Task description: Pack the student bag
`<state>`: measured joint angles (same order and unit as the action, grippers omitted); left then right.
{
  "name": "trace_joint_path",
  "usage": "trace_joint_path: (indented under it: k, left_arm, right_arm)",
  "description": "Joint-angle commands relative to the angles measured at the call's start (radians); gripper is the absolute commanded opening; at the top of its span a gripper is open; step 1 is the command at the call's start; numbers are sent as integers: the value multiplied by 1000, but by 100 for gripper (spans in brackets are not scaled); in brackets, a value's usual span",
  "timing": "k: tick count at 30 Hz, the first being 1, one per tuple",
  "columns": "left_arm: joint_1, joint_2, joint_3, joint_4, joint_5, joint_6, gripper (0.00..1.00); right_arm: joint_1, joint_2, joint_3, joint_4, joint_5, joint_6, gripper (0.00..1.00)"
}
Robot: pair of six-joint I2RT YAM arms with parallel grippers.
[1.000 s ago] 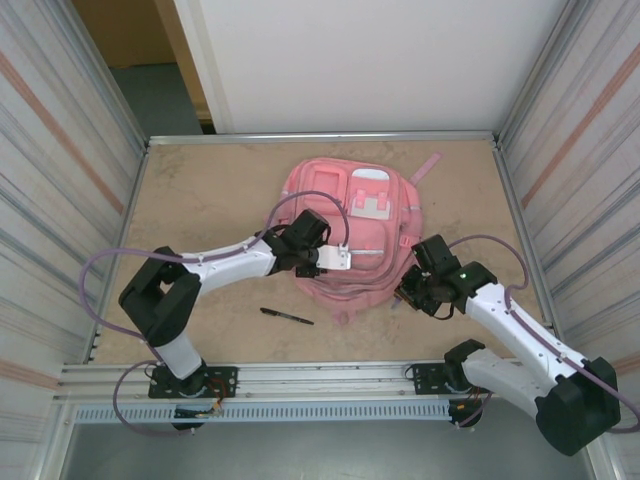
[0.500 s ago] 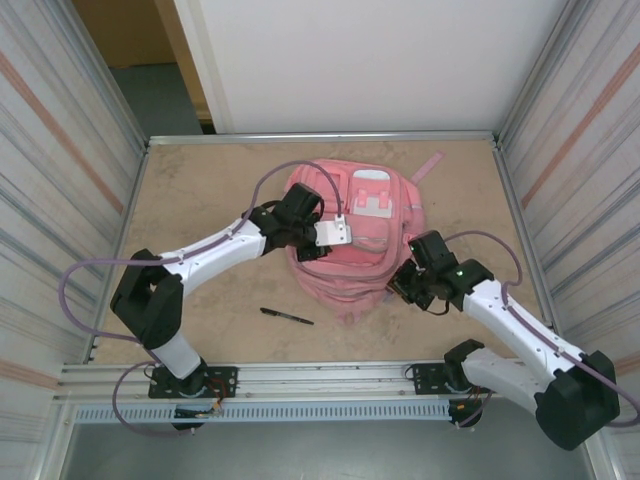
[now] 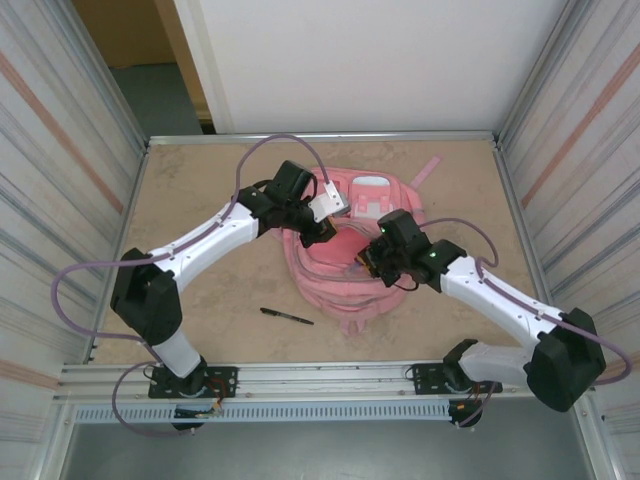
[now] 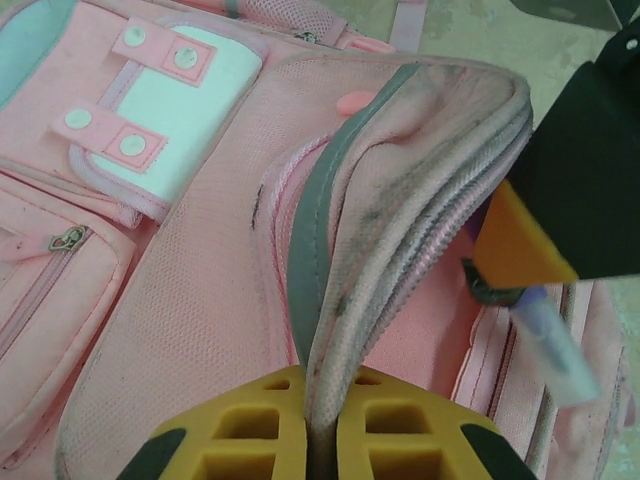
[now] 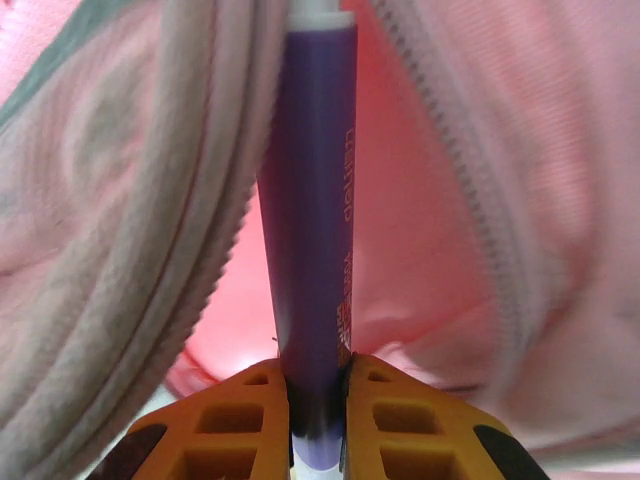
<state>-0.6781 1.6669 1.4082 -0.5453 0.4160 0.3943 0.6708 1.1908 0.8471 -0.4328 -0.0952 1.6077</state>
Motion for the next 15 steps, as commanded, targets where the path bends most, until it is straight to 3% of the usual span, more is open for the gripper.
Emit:
trace_joint_path:
  k: [1, 9, 13, 15]
  left_arm:
    - [-6, 9, 52, 45, 71, -88, 0]
    - [-8, -9, 16, 110, 125, -137, 0]
    - [-6, -6, 12, 109, 129, -136, 0]
    - [-3, -8, 6, 105, 117, -132, 0]
  right_arm:
    - [24, -6, 23, 62, 109, 161, 2]
    - [35, 77, 38, 105, 225, 344, 5]
    - [44, 115, 91, 92, 225, 344, 33]
    - [58, 113, 116, 54, 242, 320, 40]
